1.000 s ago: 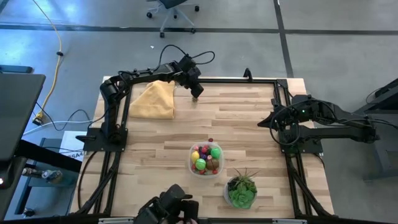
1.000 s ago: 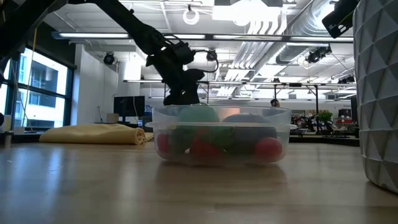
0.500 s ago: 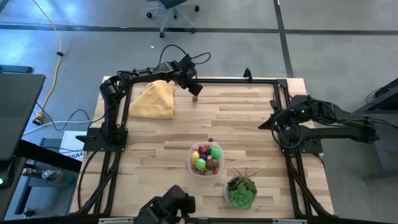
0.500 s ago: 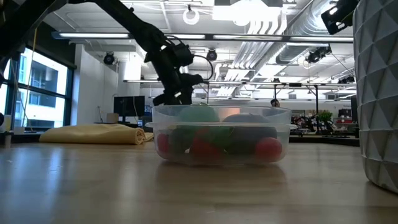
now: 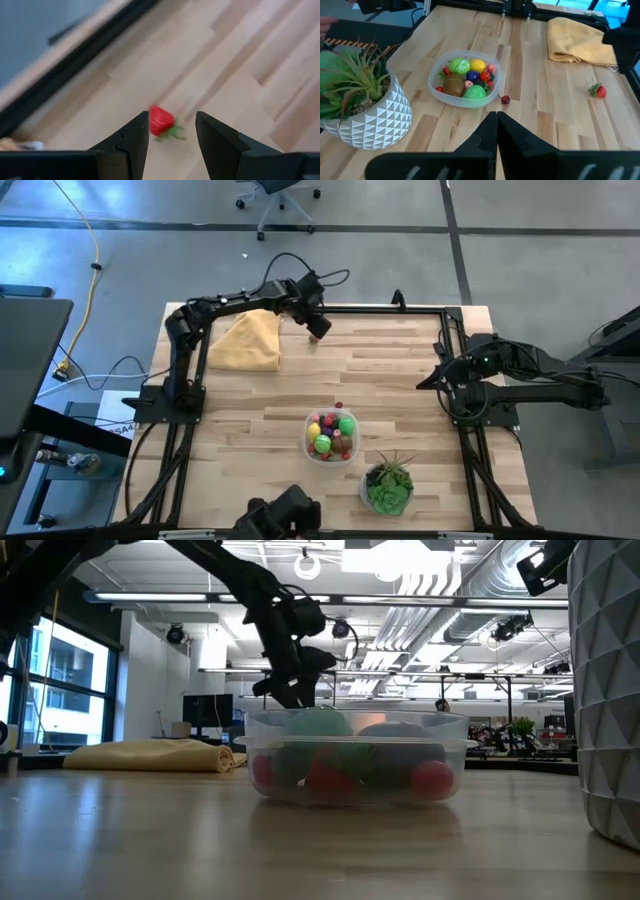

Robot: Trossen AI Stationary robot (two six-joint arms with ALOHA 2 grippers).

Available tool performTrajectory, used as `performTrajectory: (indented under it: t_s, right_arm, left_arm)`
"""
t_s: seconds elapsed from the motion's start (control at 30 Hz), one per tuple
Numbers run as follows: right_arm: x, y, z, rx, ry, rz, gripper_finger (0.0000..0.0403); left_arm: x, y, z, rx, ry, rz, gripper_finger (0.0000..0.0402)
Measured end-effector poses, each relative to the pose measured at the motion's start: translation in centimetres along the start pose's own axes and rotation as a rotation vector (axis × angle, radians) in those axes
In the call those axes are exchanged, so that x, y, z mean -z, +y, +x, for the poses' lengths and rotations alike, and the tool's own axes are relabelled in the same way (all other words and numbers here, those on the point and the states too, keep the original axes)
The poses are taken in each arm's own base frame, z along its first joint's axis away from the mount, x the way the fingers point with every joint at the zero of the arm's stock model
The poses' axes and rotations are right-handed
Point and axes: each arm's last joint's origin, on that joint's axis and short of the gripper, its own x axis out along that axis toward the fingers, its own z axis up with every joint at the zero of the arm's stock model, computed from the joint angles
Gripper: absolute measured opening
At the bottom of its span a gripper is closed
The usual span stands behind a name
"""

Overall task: Pick and placing Produce into tupperware
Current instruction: Put the red strawberry into the transparent bin

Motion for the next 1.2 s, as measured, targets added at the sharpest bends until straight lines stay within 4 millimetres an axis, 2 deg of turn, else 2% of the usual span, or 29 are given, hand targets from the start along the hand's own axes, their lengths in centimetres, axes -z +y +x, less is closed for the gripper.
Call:
performTrajectory:
  t_s: [0.27, 0.43, 0.63, 1.2]
  right_arm:
    - [0.0, 0.0, 0.0, 0.000, 0.000, 0.003, 0.0000]
    - [0.0, 0.0, 0.0, 0.001, 0.000, 0.003, 0.0000]
    - [0.0, 0.0, 0.0, 0.001, 0.000, 0.003, 0.0000]
    - [0.0, 0.0, 0.0, 0.002, 0.000, 0.003, 0.0000]
  left_arm:
    - [-1.3, -0.8, 1.7, -0.040, 0.225, 0.117, 0.0152]
    - [-2.7, -1.1, 1.1, -0.042, 0.197, 0.169, 0.0152]
    - [-2.5, -1.1, 1.5, -0.030, 0.215, 0.231, 0.0152]
    - [-1.9, -1.2, 2.0, 0.115, 0.233, 0.610, 0.0152]
